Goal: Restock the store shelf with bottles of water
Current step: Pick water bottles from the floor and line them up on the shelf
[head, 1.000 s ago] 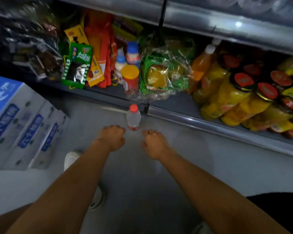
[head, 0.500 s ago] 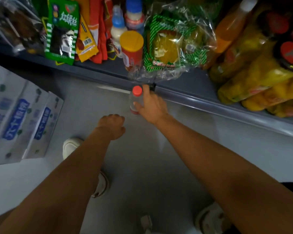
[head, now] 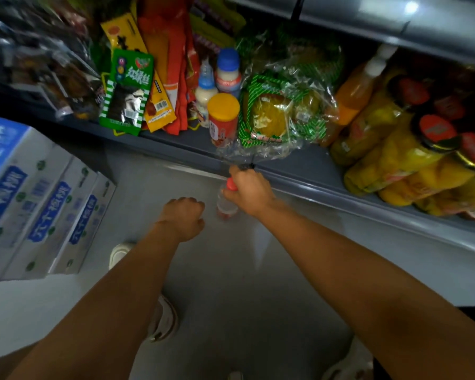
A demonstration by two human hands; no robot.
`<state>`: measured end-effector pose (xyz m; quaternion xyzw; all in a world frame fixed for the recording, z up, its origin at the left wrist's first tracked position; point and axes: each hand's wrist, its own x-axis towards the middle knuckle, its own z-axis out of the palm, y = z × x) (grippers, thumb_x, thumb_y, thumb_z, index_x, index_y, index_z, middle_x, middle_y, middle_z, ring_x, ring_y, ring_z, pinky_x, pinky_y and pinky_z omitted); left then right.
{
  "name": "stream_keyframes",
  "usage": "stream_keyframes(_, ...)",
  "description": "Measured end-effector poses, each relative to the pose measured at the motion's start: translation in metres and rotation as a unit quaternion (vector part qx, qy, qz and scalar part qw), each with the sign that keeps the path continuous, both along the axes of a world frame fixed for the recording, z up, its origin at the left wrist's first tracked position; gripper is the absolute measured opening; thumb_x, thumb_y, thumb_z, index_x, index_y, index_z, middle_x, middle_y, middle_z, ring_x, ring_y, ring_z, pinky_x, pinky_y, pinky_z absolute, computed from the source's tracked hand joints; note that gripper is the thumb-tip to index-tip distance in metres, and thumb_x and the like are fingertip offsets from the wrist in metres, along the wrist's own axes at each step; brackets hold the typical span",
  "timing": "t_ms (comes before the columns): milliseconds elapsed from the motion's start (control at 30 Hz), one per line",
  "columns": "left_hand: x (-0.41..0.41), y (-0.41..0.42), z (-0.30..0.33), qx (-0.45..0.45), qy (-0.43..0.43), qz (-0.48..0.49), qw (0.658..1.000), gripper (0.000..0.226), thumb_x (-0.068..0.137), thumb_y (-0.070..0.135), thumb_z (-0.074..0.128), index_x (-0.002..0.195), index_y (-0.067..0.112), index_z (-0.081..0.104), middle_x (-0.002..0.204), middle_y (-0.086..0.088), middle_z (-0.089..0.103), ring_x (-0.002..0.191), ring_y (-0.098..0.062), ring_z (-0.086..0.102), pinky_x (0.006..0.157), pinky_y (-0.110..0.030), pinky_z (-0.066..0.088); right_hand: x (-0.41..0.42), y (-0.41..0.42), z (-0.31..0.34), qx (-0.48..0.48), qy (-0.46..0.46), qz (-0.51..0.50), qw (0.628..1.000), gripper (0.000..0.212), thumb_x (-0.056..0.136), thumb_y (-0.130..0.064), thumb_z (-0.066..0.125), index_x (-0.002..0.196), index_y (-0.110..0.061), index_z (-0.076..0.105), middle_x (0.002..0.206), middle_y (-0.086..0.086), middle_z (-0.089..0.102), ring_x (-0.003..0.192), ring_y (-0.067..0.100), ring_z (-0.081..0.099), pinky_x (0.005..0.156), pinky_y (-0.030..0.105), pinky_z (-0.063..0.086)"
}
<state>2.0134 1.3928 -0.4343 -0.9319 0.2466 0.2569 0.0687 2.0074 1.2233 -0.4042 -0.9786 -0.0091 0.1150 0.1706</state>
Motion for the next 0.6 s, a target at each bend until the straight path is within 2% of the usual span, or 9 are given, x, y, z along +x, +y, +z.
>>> stream_keyframes(167, 0.001, 0.006, 0.051, -0.011, -0.075, -0.010, 0.997, 0.039, 0.095, 0.034, 0.046, 0.128, 0.015, 0.053, 0.125, -0.008, 0.056, 0.114, -0.027, 0.054, 0.092, -0.036, 0.044, -0.022, -0.007, 0.059, 0.003, -0.054, -0.003, 0.999, 0.030, 0.088, -0.034, 0.061, 0.098, -0.007, 0.054, 0.100, 0.019, 0.063, 0.093, 0.039, 0.059, 0.061, 0.032, 0.032)
stream_keyframes(300, 0.002, 0.004, 0.111, -0.062, -0.141, -0.006, 0.988, 0.037, 0.094, 0.032, 0.047, 0.125, 0.015, 0.056, 0.127, -0.009, 0.056, 0.116, -0.028, 0.054, 0.092, -0.035, 0.044, -0.035, -0.010, 0.124, 0.014, -0.131, -0.005, 0.991, 0.023, 0.085, -0.030, 0.061, 0.085, -0.015, 0.045, 0.091, 0.020, 0.064, 0.086, 0.041, 0.059, 0.058, 0.035, 0.034)
stream_keyframes(433, 0.000, -0.003, 0.173, -0.116, -0.226, -0.027, 0.967, 0.031, 0.093, 0.030, 0.047, 0.118, 0.015, 0.058, 0.119, -0.008, 0.059, 0.108, -0.029, 0.056, 0.083, -0.034, 0.045, -0.042, -0.016, 0.201, 0.000, -0.225, -0.008, 0.974, 0.023, 0.085, -0.036, 0.061, 0.085, -0.020, 0.045, 0.087, 0.016, 0.065, 0.082, 0.039, 0.059, 0.059, 0.036, 0.037)
stream_keyframes(600, 0.005, -0.022, 0.246, -0.176, -0.315, -0.051, 0.931, 0.033, 0.092, 0.033, 0.048, 0.119, 0.018, 0.057, 0.119, -0.006, 0.059, 0.112, -0.027, 0.054, 0.088, -0.034, 0.043, -0.042, -0.029, 0.289, 0.004, -0.332, -0.033, 0.943, 0.030, 0.085, -0.040, 0.061, 0.081, -0.013, 0.051, 0.078, 0.009, 0.062, 0.077, 0.033, 0.059, 0.063, 0.040, 0.048)
